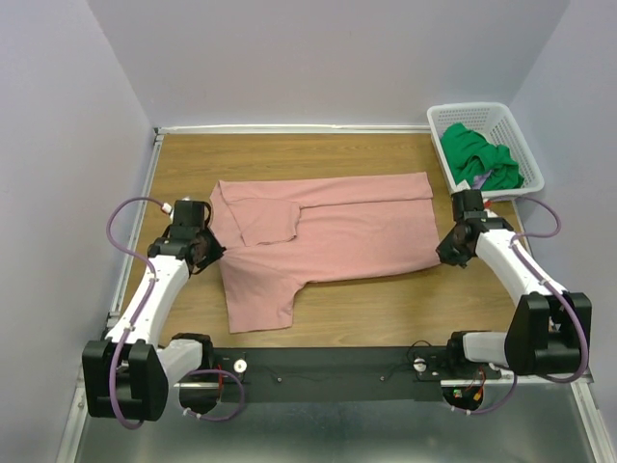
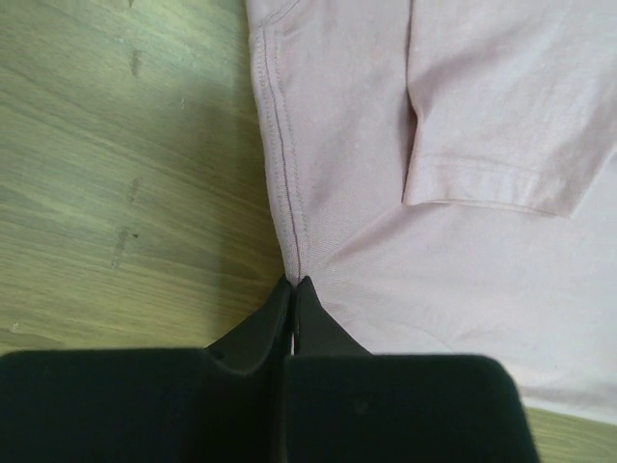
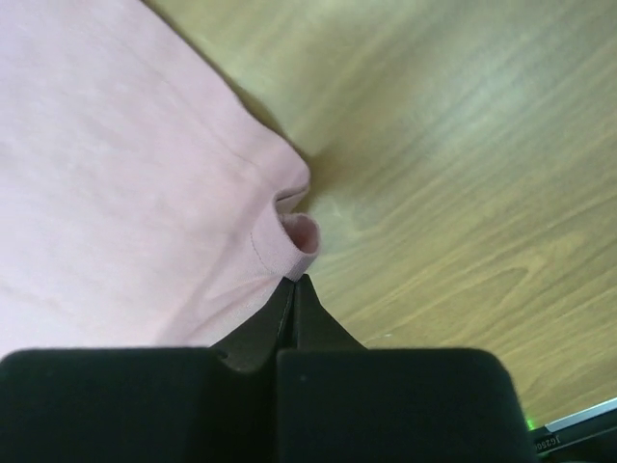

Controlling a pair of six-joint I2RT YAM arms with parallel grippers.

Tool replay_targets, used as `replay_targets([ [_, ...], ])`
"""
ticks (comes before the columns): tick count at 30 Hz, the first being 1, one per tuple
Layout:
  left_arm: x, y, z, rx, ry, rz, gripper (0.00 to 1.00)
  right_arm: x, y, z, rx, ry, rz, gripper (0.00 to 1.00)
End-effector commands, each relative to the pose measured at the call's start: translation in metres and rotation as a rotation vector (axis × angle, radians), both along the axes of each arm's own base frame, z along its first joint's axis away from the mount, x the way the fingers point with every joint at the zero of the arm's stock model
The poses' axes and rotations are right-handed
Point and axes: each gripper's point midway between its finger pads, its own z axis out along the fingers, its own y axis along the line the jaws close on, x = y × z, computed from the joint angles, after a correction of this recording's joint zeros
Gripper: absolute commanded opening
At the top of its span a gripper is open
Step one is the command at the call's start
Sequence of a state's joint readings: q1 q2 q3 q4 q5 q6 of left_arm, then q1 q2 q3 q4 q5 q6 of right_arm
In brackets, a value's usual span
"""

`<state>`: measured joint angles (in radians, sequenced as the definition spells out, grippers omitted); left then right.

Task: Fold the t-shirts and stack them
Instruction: Fold the tshirt

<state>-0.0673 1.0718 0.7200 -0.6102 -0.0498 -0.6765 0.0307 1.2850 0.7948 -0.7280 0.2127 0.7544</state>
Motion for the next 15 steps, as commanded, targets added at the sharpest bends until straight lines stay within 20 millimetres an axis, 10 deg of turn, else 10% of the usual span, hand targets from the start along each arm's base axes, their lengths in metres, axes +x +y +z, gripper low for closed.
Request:
replay_targets([
  [1, 0.014, -0.001, 0.017, -0.007, -0.037, -0.021, 0.02, 0.019, 0.001, 0.011, 0.000, -0.011, 0.035, 0.01],
  [15, 0.050, 0.005, 0.014, -0.003, -0.018, -0.029, 0.02, 0.078, -0.002, 0.018, -0.032, -0.024, 0.082, 0.01],
])
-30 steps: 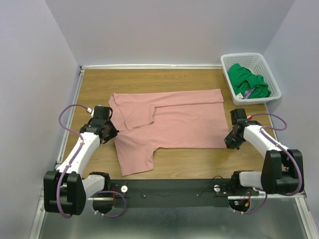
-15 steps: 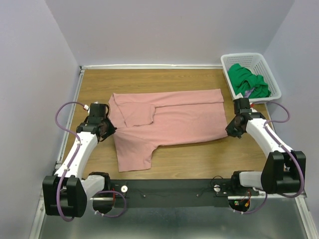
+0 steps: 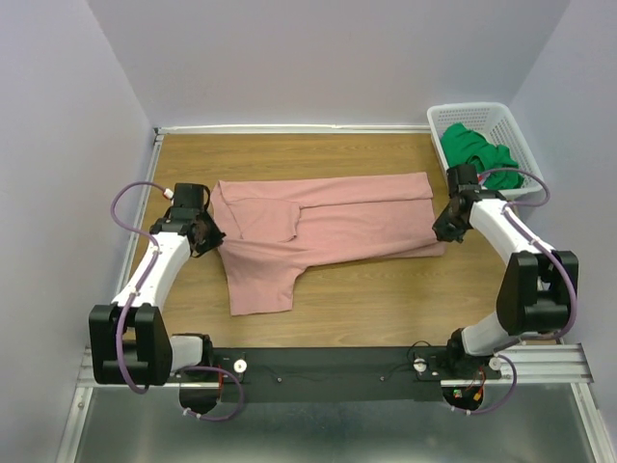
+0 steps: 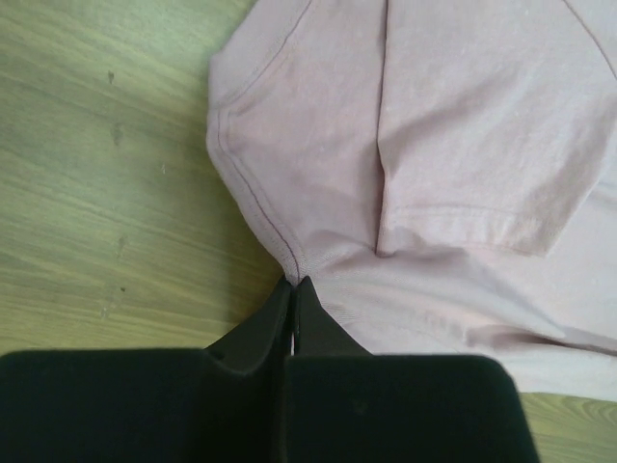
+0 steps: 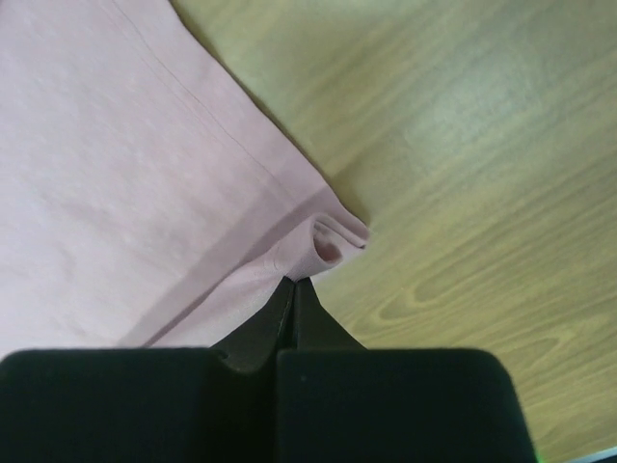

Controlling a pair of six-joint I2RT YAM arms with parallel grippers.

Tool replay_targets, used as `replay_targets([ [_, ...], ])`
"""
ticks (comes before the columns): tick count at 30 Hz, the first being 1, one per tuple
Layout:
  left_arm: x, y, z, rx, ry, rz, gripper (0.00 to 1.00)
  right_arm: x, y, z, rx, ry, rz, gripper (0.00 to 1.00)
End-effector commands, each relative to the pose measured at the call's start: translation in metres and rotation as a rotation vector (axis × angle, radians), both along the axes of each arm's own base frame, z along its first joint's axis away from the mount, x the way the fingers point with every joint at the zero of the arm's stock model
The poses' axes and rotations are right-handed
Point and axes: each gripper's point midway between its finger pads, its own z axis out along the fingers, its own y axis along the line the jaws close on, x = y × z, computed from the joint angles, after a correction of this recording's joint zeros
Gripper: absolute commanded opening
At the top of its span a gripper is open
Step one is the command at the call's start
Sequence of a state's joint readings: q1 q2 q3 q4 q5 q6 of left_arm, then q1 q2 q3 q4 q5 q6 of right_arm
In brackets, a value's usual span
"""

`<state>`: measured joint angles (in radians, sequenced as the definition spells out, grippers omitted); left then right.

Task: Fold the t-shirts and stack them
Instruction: Fold the tshirt

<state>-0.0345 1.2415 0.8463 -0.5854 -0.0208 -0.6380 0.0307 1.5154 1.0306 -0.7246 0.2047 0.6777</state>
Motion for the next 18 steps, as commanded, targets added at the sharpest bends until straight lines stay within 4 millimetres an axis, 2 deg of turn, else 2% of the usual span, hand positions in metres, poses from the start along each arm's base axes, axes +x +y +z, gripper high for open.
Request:
replay_targets([
  [1, 0.017, 0.003, 0.009, 0.000, -0.041, -0.012, 0.02, 0.023, -0.001, 0.006, -0.009, -0.031, 0.012, 0.00],
  [6, 0.022, -0.001, 0.002, -0.029, -0.029, -0.026, 0.02, 0.035, 0.000, 0.006, -0.002, -0.047, 0.008, 0.01],
  [7, 0.026, 0.008, 0.003, -0.032, -0.034, 0.000, 0.02, 0.037, 0.000, 0.004, -0.001, -0.043, 0.007, 0.01],
  [14, 0.034, 0.019, 0.000, -0.049, -0.029, 0.015, 0.02, 0.060, 0.004, 0.013, 0.016, -0.082, 0.009, 0.01],
  [18, 0.039, 0.023, -0.001, -0.051, -0.028, 0.021, 0.02, 0.068, 0.001, 0.010, 0.002, -0.079, 0.004, 0.01],
])
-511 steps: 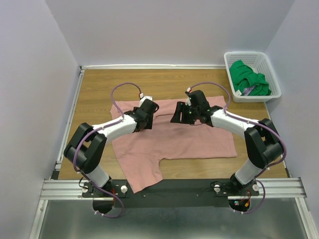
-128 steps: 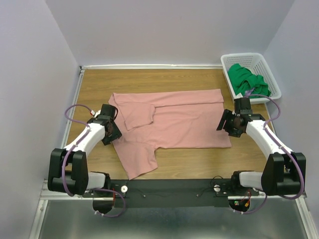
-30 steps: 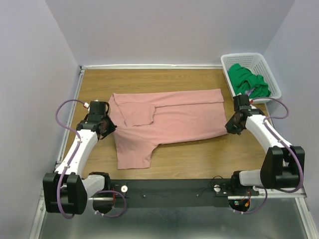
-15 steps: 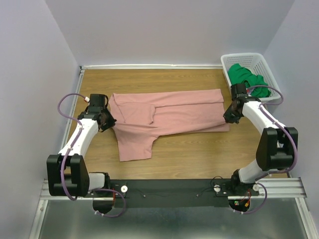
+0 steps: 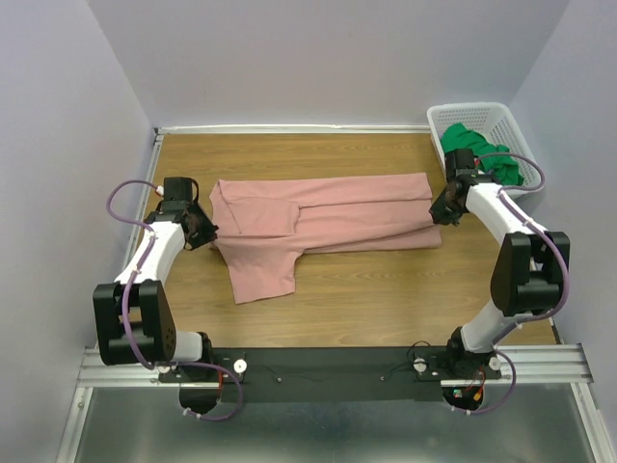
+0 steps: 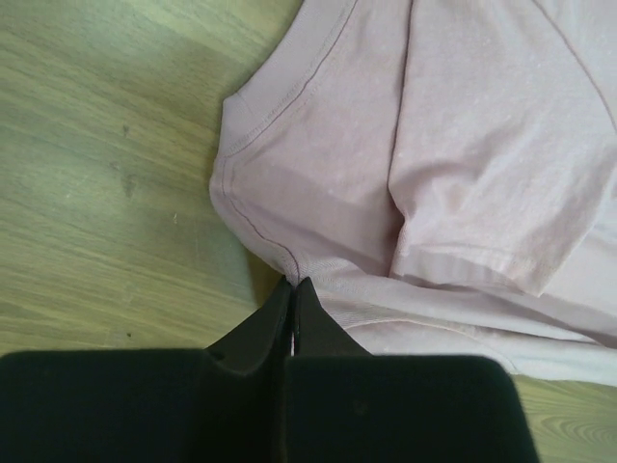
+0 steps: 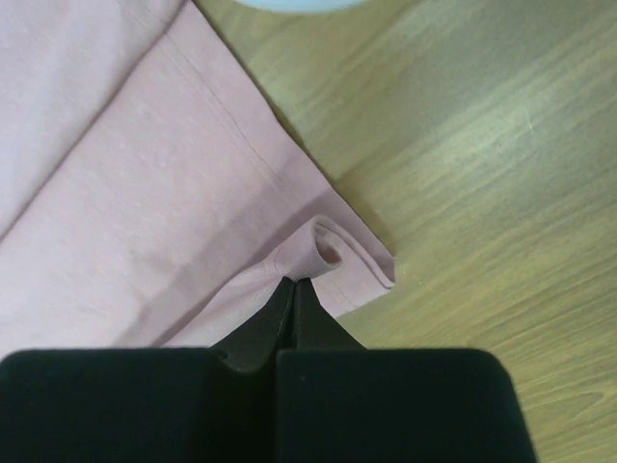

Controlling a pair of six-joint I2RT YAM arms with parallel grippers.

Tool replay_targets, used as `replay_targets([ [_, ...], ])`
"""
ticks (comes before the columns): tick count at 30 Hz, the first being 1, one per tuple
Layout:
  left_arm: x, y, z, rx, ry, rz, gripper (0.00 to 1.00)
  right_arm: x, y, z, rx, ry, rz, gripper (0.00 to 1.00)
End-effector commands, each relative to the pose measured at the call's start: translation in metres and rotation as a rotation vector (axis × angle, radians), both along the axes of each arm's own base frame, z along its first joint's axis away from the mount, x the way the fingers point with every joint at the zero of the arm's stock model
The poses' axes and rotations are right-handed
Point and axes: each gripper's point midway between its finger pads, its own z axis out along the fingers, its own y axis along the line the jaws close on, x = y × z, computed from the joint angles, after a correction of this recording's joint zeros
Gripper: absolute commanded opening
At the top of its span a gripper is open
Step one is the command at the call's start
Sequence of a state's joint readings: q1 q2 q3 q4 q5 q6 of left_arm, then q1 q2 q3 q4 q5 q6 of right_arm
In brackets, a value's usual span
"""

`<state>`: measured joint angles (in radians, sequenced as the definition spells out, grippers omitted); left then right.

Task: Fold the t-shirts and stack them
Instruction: Fold the tshirt

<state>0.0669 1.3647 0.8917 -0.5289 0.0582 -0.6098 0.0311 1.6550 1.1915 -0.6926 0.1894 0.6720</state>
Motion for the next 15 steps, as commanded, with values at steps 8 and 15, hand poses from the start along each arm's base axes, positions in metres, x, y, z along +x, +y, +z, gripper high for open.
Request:
replay_targets([
  [8, 0.025, 0.004, 0.003, -0.018, -0.041, -0.008, 0.02, 0.023, -0.008, -0.014, -0.035, -0.006, -0.019, 0.01],
  [15, 0.032, 0.008, -0.007, -0.009, -0.032, 0.015, 0.02, 0.028, -0.011, -0.027, -0.054, 0.006, -0.027, 0.01],
])
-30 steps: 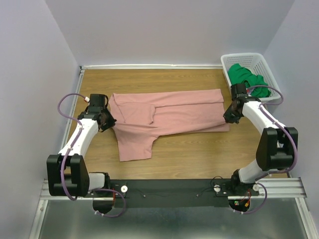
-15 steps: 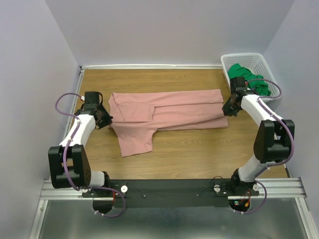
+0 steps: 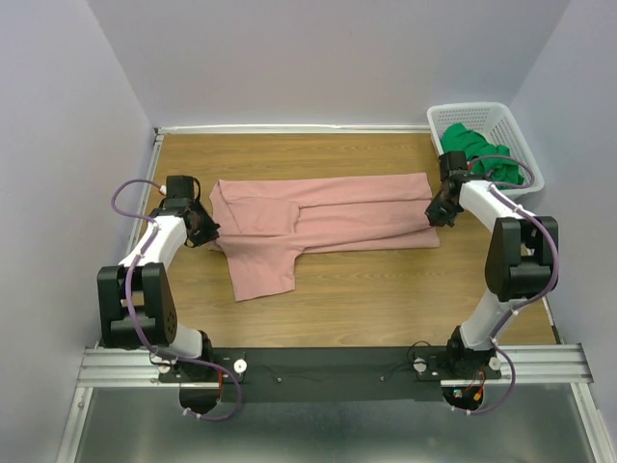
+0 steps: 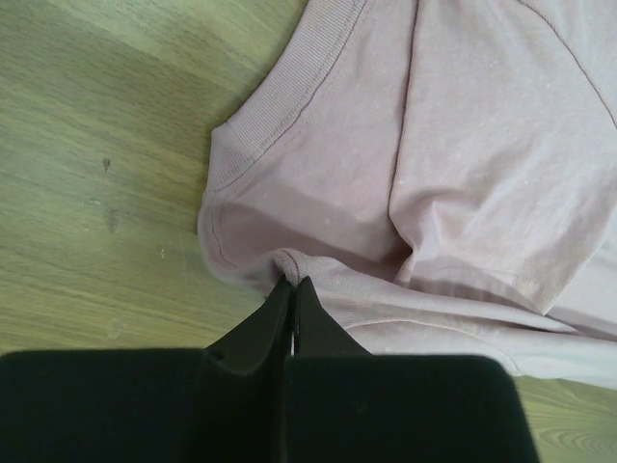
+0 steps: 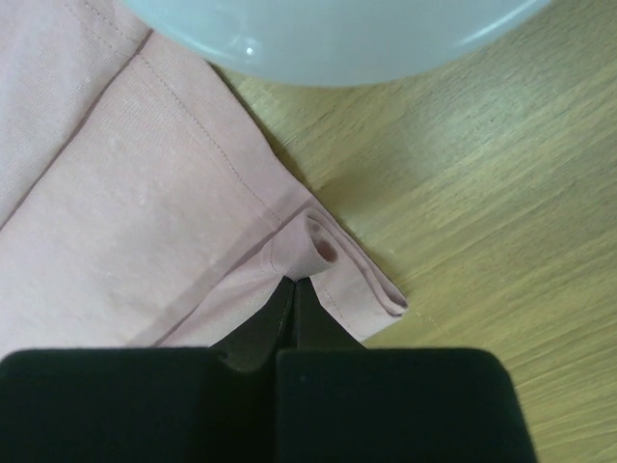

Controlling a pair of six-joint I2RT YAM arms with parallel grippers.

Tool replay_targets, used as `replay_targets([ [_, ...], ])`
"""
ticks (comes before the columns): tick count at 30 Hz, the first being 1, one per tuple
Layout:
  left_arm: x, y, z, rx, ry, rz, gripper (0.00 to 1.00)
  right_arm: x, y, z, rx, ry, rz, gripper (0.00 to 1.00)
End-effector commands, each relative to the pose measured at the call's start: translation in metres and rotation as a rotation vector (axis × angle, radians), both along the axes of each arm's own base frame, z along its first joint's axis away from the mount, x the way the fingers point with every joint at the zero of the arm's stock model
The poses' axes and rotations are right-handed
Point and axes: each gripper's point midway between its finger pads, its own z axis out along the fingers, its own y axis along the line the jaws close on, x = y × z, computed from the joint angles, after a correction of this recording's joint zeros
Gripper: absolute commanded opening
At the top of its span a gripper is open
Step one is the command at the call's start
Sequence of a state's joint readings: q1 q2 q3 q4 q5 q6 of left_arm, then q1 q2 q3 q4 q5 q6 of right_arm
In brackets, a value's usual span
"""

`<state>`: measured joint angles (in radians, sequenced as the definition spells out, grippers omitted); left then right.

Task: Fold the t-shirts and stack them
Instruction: Fold the tshirt

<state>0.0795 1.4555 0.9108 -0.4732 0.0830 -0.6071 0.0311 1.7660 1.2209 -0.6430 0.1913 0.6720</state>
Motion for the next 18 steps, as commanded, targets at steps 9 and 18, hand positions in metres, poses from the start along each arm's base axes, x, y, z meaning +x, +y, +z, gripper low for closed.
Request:
replay_targets([
  [9, 0.028, 0.012, 0.008, 0.028, -0.079, 0.040, 0.08, 0.018, -0.011, -0.007, -0.054, -0.026, -0.009, 0.01],
  [18, 0.036, 0.015, 0.017, 0.050, -0.108, 0.030, 0.09, 0.020, -0.012, -0.006, -0.062, -0.036, -0.006, 0.01],
])
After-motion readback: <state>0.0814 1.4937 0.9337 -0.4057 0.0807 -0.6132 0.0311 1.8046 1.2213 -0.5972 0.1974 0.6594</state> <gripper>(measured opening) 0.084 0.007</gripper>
